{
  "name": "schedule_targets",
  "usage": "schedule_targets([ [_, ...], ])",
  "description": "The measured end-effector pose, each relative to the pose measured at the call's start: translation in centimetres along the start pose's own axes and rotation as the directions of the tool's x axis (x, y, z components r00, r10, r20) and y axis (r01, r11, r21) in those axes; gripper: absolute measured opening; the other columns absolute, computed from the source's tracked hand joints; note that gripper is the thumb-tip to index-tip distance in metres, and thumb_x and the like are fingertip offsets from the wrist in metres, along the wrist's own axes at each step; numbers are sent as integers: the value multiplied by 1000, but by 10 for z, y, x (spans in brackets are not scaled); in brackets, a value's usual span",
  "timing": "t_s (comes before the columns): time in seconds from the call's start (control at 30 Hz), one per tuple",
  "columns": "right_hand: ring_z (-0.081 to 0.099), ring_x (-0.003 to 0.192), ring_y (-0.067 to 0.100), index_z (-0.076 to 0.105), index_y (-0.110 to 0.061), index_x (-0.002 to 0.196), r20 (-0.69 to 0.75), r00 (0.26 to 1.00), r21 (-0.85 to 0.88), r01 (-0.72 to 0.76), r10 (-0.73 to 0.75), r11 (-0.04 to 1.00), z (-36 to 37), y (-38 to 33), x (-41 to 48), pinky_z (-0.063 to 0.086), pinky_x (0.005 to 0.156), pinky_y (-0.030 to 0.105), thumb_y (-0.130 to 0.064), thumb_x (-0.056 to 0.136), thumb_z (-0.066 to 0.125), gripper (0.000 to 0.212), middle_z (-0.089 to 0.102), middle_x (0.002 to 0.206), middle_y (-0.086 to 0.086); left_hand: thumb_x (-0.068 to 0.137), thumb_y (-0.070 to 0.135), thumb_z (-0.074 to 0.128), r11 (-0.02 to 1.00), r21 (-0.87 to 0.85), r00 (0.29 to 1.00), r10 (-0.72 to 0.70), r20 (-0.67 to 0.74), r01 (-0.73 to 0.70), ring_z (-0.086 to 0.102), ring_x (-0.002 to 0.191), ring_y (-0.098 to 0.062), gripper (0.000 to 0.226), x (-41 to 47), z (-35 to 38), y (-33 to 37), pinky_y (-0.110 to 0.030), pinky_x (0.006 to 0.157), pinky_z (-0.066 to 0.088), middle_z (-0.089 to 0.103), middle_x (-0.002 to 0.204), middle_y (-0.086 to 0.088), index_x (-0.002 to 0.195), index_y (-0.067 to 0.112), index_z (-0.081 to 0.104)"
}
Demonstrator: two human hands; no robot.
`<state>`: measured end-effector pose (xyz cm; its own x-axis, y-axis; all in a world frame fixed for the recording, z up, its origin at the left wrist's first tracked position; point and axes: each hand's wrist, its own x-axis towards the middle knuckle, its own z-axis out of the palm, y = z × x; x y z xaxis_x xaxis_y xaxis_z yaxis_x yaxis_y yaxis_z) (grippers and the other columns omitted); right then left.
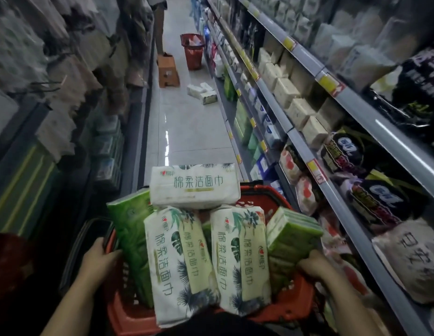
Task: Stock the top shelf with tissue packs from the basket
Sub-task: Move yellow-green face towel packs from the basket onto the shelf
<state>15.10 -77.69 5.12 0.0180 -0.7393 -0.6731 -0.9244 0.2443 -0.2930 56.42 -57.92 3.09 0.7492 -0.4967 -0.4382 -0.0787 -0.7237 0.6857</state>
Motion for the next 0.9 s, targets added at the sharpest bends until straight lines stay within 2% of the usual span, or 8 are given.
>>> schedule_targets([
  [0.07, 56, 80, 24, 60, 3, 118, -13, 1000, 30, -3, 3, 1000, -6, -30, 25, 41, 65, 23, -4, 88, 56, 32, 62, 113, 24, 51, 28, 59, 1000, 5, 1000, -8, -1, 8, 60, 83, -33, 49, 33, -6, 17, -38, 72, 43, 63, 87, -18, 94, 5, 56],
  [0.17, 50, 63, 16, 59, -4, 106, -14, 1000, 44, -12, 12, 999, -17, -69, 53, 39, 42, 15, -3, 87, 56, 19, 57, 99, 16, 51, 29, 58, 1000, 28, 1000, 10, 2, -10, 58, 79, -30, 47, 75, -10, 44, -36, 69, 40, 60, 82, -13, 92, 6, 55],
  [0.33, 59, 105, 32, 59, -4, 124, -15, 1000, 83, -9, 10, 997, -30, -114, 93, 46, 75, 26, -9, 84, 62, 40, 60, 124, 20, 67, 19, 71, 999, 36, 1000, 11, 24, -11, 57, 80, -32, 32, 135, -9, 83, -35, 64, 35, 55, 75, -7, 88, 6, 52],
  [0.43, 58, 107, 30, 60, -6, 124, -26, 1000, 89, 18, -16, 996, -43, -140, 118, 43, 75, 25, -7, 85, 60, 38, 60, 125, 17, 50, 28, 60, 999, 36, 1000, -7, 1, 7, 58, 74, -30, 42, 170, -6, 102, -36, 61, 39, 59, 76, -12, 85, 7, 54],
  [0.53, 59, 102, 28, 60, -4, 121, -22, 999, 98, 33, -31, 995, -59, -164, 146, 45, 77, 27, -3, 84, 60, 37, 60, 124, 17, 49, 30, 58, 999, 30, 1000, -13, -14, 13, 59, 73, -32, 41, 200, 3, 121, -38, 61, 40, 60, 75, -15, 83, 7, 54],
  [0.67, 54, 117, 33, 53, -1, 130, -33, 995, 71, 99, -97, 993, -84, -204, 198, 43, 91, 28, -4, 83, 62, 48, 54, 133, 20, 50, 29, 57, 1000, 6, 998, -21, -54, 22, 55, 71, -30, 43, 240, 12, 158, -35, 58, 36, 57, 76, -15, 86, 6, 52],
  [0.77, 54, 116, 31, 55, 0, 126, -22, 989, 49, 150, -149, 987, -110, -245, 240, 40, 81, 25, -1, 83, 62, 43, 55, 130, 21, 49, 29, 57, 999, -1, 995, -43, -87, 43, 53, 67, -28, 47, 276, 16, 190, -34, 57, 35, 56, 74, -12, 89, 5, 53],
  [0.9, 55, 115, 29, 55, -2, 128, 17, 982, 22, 188, -189, 982, -150, -295, 302, 42, 85, 24, -2, 83, 63, 46, 55, 132, 17, 48, 29, 58, 996, -54, 993, -74, -93, 69, 52, 68, -25, 52, 321, 31, 233, -34, 62, 36, 57, 75, -10, 94, 5, 55],
])
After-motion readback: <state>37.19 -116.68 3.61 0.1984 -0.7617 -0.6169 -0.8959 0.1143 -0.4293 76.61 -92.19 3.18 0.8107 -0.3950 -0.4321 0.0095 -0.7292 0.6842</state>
